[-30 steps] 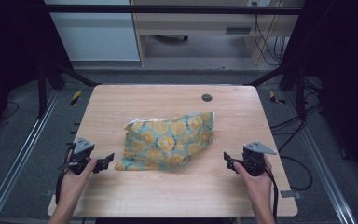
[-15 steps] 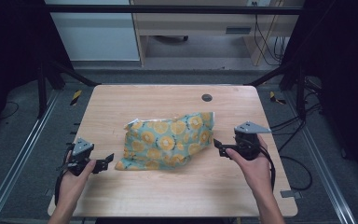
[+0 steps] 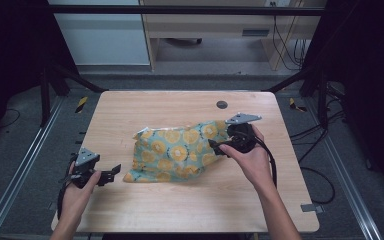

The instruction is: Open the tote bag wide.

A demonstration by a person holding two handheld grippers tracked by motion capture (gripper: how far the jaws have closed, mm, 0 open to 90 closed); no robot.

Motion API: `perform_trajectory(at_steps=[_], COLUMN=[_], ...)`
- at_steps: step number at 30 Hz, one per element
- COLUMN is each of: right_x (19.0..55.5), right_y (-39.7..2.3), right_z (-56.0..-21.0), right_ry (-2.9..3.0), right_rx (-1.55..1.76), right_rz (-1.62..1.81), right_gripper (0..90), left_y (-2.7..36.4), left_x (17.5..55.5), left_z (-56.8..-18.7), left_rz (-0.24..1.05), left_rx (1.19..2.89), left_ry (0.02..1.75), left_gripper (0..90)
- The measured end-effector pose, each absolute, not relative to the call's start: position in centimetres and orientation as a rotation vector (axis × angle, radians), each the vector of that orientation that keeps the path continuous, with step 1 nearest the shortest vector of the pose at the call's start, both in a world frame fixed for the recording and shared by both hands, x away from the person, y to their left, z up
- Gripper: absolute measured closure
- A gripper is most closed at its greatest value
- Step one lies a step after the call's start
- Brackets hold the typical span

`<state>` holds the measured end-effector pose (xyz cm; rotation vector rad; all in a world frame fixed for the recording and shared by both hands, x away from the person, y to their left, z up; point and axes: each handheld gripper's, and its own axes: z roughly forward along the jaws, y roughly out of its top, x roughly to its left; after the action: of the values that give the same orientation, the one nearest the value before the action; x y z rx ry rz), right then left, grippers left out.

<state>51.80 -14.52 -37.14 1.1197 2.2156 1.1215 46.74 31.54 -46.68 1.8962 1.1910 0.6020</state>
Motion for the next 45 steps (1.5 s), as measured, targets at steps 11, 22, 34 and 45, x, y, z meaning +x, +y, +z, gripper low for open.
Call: perform_trajectory(at_steps=[11, 22, 34, 45], right_x=[55.1, 53.8, 50.0, 47.8], right_y=[-11.9, -10.7, -10.8, -11.0], right_z=[-38.3, -39.1, -37.0, -37.2], right_ry=[2.308, 2.356, 2.299, 2.307], right_rx=[1.147, 1.015, 0.877, 0.818], right_rz=[1.157, 1.16, 1.25, 1.276], right_gripper=[19.2, 83.7, 87.5, 87.1], left_y=[31.4, 31.3, 29.9, 27.7], left_x=[46.9, 46.8, 45.8, 45.1], left_z=[-46.9, -46.8, -45.2, -41.3], left_rz=[0.585, 0.587, 0.553, 0.505], left_rx=[1.893, 1.9, 1.9, 1.883], left_ry=[1.188, 1.183, 1.045, 0.898], left_gripper=[7.2, 7.3, 8.7, 10.0])
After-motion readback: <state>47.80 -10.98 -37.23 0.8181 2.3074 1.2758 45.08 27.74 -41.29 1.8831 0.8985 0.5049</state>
